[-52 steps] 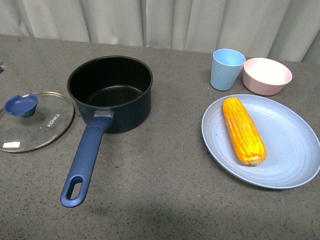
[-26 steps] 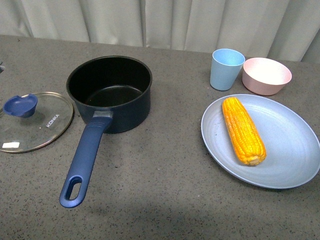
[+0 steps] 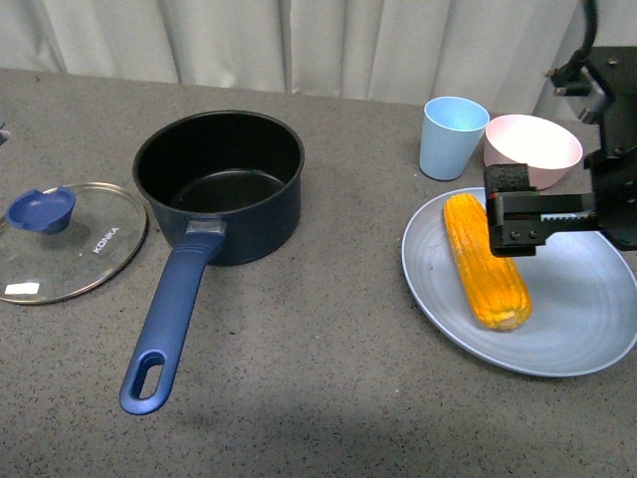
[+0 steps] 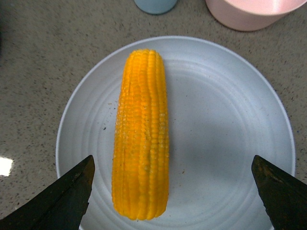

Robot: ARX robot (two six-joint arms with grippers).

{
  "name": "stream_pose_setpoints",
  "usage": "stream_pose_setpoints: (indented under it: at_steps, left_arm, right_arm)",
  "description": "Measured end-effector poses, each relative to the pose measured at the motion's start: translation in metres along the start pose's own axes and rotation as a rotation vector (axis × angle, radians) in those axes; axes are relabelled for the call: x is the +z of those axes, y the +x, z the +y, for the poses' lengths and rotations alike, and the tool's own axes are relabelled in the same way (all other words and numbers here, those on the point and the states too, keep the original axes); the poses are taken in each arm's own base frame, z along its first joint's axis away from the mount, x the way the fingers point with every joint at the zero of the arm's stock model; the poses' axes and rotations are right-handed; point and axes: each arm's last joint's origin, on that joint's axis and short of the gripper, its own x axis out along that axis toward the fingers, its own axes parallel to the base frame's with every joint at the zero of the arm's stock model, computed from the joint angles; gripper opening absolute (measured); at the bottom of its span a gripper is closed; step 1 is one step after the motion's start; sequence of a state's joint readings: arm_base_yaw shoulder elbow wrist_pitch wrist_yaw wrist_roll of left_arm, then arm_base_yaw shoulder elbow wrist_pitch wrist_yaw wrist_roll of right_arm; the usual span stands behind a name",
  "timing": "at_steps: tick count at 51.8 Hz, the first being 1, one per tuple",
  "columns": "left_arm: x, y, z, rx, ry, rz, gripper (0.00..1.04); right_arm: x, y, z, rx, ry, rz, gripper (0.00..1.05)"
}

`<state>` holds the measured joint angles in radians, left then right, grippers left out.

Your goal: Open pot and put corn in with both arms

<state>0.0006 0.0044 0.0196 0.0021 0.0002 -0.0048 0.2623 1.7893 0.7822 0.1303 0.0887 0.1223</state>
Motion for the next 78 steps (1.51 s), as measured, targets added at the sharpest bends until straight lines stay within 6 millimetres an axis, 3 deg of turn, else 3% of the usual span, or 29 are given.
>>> stream_pose_setpoints:
  at_steps: [15, 31, 41, 50, 57, 67, 78]
  left_arm:
    - [0.000, 0.000, 0.000, 0.000, 0.000, 0.000, 0.98]
    - [0.000, 0.000, 0.000, 0.000, 0.000, 0.000, 0.98]
    - [0.000, 0.000, 0.000, 0.000, 0.000, 0.000, 0.98]
    - [0.000, 0.000, 0.000, 0.000, 0.000, 0.000, 0.98]
    - [0.000, 0.000, 0.000, 0.000, 0.000, 0.000, 0.98]
    - [0.000, 0.000, 0.000, 0.000, 0.000, 0.000, 0.98]
    - [0.000, 0.000, 0.000, 0.000, 0.000, 0.000, 0.98]
  right_arm:
    - [0.006, 0.040, 0.011, -0.002, 0.060, 0.120, 0.96]
    - [-0.001, 0.063, 0.015, -0.030, 0.092, 0.201, 0.96]
    - [-0.002, 0.066, 0.016, -0.027, 0.110, 0.210, 0.58]
    - [-0.001, 0.066, 0.016, -0.017, 0.113, 0.200, 0.34]
    - [0.002, 0.058, 0.015, 0.034, 0.136, 0.178, 0.24]
    - [0.030, 0.029, 0.021, 0.182, 0.221, 0.095, 0.18]
    - [0.063, 0.014, 0.049, 0.381, 0.296, 0.057, 0.15]
